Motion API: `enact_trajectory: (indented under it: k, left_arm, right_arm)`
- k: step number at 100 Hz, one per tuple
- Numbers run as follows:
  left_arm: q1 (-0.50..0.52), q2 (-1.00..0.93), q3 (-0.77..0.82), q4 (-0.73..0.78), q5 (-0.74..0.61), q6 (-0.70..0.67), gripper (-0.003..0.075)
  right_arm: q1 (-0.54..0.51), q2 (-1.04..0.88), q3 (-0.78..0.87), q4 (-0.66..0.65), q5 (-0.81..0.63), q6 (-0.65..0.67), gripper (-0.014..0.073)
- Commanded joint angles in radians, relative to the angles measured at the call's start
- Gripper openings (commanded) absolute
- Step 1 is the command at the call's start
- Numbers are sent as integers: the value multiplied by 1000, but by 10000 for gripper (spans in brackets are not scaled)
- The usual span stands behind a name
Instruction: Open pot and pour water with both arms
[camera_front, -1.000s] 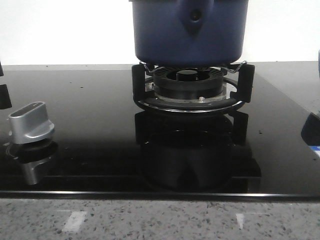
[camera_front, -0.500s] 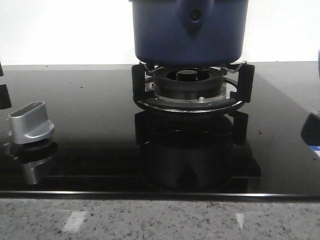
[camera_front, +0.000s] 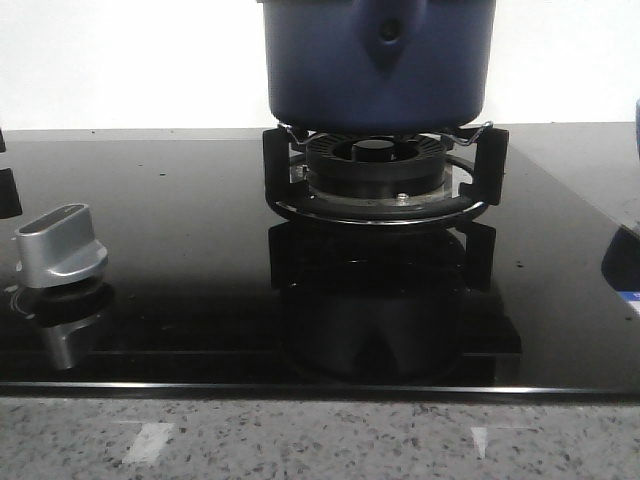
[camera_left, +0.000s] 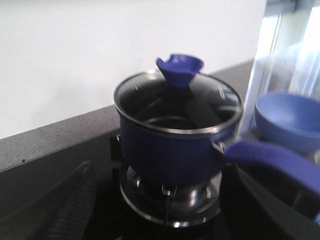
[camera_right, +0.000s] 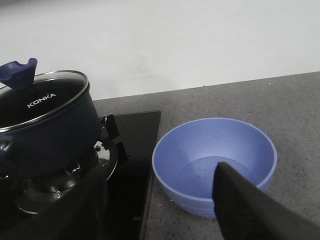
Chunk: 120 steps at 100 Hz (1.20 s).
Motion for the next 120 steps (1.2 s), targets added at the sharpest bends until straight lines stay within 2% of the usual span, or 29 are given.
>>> enact_trajectory:
  k: [1,12,28,48,71,101,120]
  left_arm:
    - [-30,29,-44,-68,-127,2,463]
    - [-71,88,-77,-7,-117,18,472]
    - [-146,183,-165,126,-131,18,556]
    - [-158,304,-266,128,-203,18,557]
    - [-158,417,-381,132,-196,18,557]
    - [-156,514,-502,93,-73,14,554]
    - [-93,519,-529,44,-36,14,554]
  right_arm:
    - [3,23,-33,-5,-54,-13,416]
    - [3,23,-33,-3,-42,-13,416]
    - [3,23,-31,-3,-44,-13,416]
    - [21,23,-31,-3,-49,-13,416]
    - [23,23,-31,-3,-40,-13,416]
    - [23,23,-31,-3,-32,-13,415]
    - [23,23,-31,-3,-32,-13,415]
